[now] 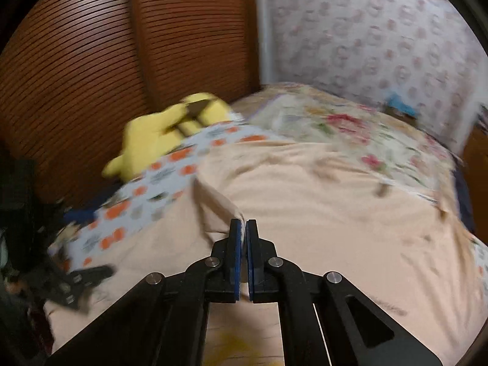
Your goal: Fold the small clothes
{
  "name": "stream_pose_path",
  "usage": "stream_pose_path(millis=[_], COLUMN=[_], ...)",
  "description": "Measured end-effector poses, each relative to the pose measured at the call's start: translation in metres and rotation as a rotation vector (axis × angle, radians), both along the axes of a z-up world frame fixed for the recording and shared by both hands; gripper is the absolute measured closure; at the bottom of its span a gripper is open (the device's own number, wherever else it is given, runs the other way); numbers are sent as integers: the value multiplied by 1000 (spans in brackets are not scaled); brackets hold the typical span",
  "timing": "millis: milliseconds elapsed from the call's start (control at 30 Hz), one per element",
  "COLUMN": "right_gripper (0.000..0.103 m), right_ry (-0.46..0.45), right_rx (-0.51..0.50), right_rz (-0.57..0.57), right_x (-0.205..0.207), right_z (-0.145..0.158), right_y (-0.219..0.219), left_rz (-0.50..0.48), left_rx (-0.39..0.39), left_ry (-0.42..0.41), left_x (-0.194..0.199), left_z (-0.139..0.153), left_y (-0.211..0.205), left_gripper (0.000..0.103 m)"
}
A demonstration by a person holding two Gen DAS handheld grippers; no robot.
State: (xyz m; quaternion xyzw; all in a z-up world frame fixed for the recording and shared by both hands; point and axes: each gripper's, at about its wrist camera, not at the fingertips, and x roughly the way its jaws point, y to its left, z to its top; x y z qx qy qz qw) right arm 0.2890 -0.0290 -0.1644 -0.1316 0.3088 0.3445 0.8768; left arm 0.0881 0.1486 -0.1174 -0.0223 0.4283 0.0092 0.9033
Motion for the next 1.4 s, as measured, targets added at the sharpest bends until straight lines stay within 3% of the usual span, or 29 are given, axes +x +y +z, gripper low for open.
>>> stream_pose_path(millis=[100, 133, 200, 367, 533, 733, 900, 1200, 1400], right_gripper=[98, 88, 69, 53, 36, 34, 34, 34, 34], right_ry=[25, 27, 29, 10, -3, -14, 27, 4, -4], right_rx=[-32, -48, -54, -38, -27, -105, -137, -107, -47], right_rz=[-161, -178, -174, -125, -90, -121, -131, -192, -299], right_x=[28, 32, 35, 21, -6, -8, -1, -39, -75], right_z=[-10, -13, -18, -19, -13, -33, -43, -39, -37], right_y=[-10, -12, -14, -19, -64, -102, -116, -168, -226], left_rz=[1, 1, 1, 1, 1, 1, 1, -2, 33], left_rx=[0, 0, 0, 0, 0, 0, 0, 2, 44], left_ry=[0, 0, 0, -1, -1, 0, 0, -2, -100], left_x=[0, 0, 0, 0, 0, 0, 0, -1, -11], left_z=[-1, -1, -1, 0, -1, -1, -1, 0, 14], left_y=[1, 0, 1, 0, 0, 0, 0, 0, -4], left_gripper=[5, 5, 5, 5, 5, 5, 5, 5, 5])
